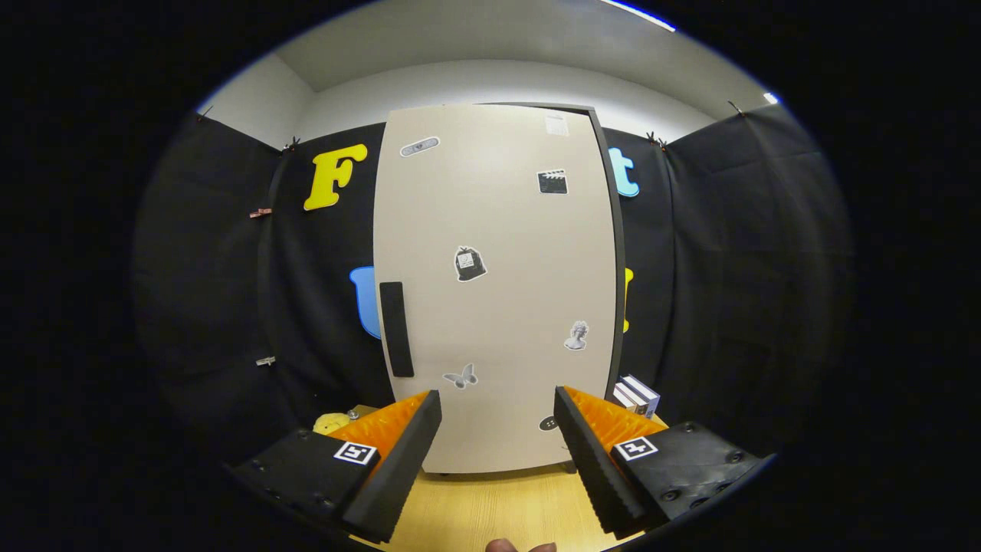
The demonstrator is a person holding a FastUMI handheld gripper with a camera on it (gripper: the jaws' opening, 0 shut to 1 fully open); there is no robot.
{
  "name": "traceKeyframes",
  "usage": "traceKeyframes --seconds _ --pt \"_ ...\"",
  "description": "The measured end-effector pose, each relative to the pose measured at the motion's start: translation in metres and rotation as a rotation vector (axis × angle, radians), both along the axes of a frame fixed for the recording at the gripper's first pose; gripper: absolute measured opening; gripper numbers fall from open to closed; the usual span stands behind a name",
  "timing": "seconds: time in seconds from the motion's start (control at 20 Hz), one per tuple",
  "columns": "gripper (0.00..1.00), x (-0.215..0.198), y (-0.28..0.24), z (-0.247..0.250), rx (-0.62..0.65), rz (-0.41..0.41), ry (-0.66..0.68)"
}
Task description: Open the shoe cabinet door, grab the shoes and put them into the shoe cabinet, then close the shoe cabinet door.
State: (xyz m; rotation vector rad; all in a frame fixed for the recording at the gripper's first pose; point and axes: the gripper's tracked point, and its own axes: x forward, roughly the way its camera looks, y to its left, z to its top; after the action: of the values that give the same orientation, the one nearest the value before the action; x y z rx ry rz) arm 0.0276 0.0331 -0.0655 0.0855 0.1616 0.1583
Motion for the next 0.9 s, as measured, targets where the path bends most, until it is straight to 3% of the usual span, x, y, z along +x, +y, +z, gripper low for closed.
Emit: traceKeyframes --seconds 0.9 --pt "0.96 -0.0005 -0.0007 -0.0028 -0.007 -0.004 0.005"
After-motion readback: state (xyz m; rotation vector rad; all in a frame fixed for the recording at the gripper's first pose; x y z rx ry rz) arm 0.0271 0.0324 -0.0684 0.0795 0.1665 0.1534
